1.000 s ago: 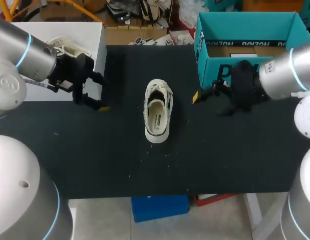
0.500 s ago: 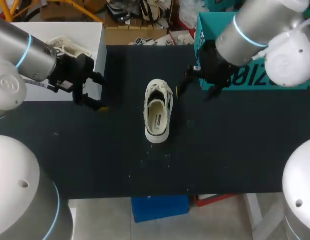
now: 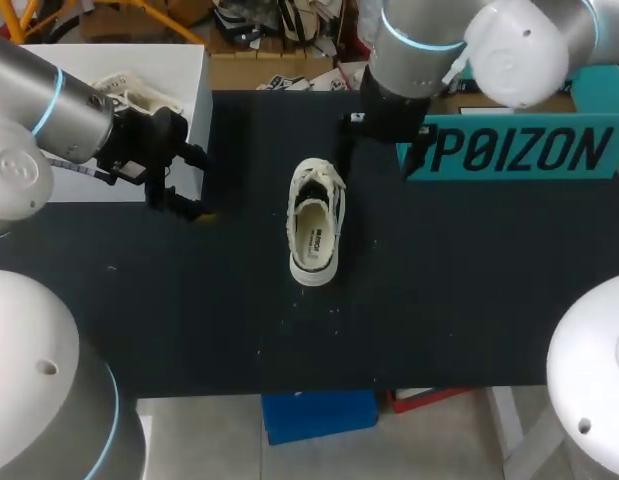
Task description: Take the shoe out of the shoebox, open the shoe tongue, remove and reinsert the insole, then place the shoe into the shoebox
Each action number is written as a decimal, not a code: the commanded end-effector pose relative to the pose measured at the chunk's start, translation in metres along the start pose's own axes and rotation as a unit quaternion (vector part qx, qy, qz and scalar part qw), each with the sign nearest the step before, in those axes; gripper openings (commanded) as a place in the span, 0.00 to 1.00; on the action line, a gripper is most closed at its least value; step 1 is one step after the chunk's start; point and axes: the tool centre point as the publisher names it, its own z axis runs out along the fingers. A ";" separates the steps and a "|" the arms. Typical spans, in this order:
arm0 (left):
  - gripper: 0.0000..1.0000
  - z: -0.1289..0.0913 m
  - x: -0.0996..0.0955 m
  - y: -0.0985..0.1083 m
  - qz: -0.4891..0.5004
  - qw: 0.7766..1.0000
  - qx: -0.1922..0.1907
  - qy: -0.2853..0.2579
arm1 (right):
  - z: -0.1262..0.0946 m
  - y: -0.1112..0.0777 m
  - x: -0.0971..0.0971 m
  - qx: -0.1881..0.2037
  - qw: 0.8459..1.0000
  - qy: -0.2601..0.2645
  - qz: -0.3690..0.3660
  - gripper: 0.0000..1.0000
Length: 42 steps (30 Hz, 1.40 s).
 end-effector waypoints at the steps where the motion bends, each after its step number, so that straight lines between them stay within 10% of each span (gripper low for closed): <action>1: 1.00 0.000 0.001 -0.001 -0.001 1.000 -0.003 -0.001 | 0.018 0.006 0.016 -0.005 0.995 -0.095 0.004 1.00; 16: 1.00 0.000 0.001 -0.001 -0.001 1.000 -0.003 -0.001 | 0.060 0.027 0.033 0.001 0.994 -0.109 -0.024 0.90; 18: 1.00 0.000 0.001 -0.001 -0.001 1.000 -0.003 -0.001 | 0.066 0.028 0.031 0.006 0.994 -0.109 -0.023 1.00; 25: 1.00 0.000 0.001 -0.001 -0.001 1.000 -0.003 -0.001 | 0.088 0.034 0.028 0.032 0.993 -0.111 -0.022 0.89; 33: 1.00 0.000 0.001 -0.001 -0.001 1.000 -0.003 -0.001 | 0.105 0.040 0.022 0.040 0.993 -0.109 -0.024 0.49; 42: 1.00 0.000 0.001 -0.001 -0.001 1.000 -0.003 -0.001 | 0.118 0.044 0.021 0.048 0.993 -0.102 -0.024 0.49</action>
